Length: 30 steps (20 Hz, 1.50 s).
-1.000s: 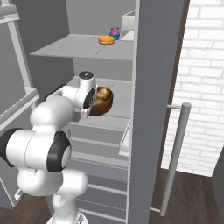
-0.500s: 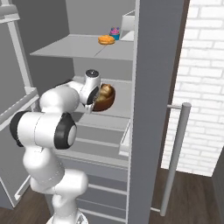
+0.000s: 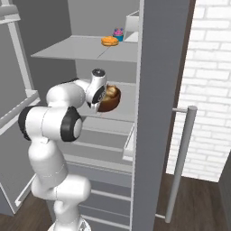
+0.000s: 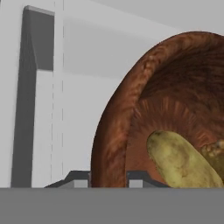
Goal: Pick the chicken drumstick and potato from their plates and place them in the bowl. Then put the bowl in the fridge.
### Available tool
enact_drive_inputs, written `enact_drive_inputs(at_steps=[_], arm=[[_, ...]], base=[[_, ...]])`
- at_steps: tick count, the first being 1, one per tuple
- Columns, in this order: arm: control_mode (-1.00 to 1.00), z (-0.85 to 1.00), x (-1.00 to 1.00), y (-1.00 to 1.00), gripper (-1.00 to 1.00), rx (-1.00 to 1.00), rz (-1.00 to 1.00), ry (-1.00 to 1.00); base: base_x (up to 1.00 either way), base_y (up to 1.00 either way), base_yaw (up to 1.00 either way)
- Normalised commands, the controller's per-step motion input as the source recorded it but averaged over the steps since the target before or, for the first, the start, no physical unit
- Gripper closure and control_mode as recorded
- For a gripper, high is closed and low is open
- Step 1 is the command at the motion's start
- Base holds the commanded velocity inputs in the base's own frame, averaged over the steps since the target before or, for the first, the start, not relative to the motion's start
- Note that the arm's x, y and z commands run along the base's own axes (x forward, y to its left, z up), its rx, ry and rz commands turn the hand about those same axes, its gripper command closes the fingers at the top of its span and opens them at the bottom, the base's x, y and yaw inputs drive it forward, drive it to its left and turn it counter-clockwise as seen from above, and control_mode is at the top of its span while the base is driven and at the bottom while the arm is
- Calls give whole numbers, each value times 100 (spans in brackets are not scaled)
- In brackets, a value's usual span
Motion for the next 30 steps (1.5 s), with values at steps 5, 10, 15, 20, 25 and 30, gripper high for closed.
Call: enact_drive_inputs(at_steps=[5, 10, 15, 20, 25, 30], arm=[[-100, 0, 48, 0, 100, 0, 0, 0], [-100, -3, 19, 0, 100, 0, 0, 0], [-100, -10, 0, 2, -100, 0, 0, 0], [-100, 0, -29, 2, -100, 0, 0, -6], [-100, 12, -93, 0, -100, 0, 0, -18], [-100, 31, -96, 0, -100, 0, 0, -15]], base=[[0, 0, 0], [0, 0, 0], [0, 0, 0], [0, 0, 0], [0, 0, 0], [0, 0, 0]])
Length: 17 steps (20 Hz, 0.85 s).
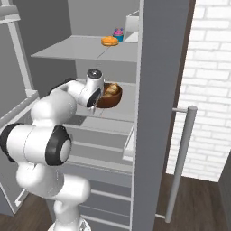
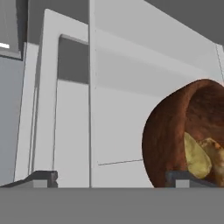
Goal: Pick the chicken drumstick and potato from their plates and place them in the bowl. Then put the bowl in the fridge.
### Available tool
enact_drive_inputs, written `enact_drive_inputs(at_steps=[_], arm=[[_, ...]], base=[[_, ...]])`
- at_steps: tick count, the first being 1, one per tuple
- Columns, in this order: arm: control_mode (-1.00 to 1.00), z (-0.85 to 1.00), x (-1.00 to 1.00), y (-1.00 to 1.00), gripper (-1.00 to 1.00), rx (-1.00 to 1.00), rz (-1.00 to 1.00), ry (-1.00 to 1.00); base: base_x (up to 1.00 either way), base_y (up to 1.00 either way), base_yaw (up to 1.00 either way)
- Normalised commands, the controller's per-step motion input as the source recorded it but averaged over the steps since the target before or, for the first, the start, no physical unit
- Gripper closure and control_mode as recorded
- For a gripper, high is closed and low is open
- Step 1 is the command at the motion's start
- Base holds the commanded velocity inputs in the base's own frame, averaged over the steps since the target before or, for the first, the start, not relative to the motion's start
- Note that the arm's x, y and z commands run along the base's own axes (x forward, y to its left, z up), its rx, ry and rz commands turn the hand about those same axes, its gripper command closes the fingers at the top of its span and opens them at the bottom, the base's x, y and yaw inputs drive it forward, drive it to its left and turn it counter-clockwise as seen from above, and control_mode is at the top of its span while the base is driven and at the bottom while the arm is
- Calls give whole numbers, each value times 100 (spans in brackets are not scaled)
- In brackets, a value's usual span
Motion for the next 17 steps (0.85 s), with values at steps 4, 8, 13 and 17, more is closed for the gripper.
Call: enact_drive_inputs(at_steps=[4, 8, 13, 17], arm=[[-100, 45, -100, 1, -100, 0, 0, -9], [-100, 41, -100, 1, -100, 0, -3, -7], [-100, 9, -100, 10, -100, 0, -13, -3], [-100, -14, -100, 2, -100, 0, -11, -5]], base=[[0, 0, 0], [0, 0, 0], [0, 0, 0], [0, 0, 0]])
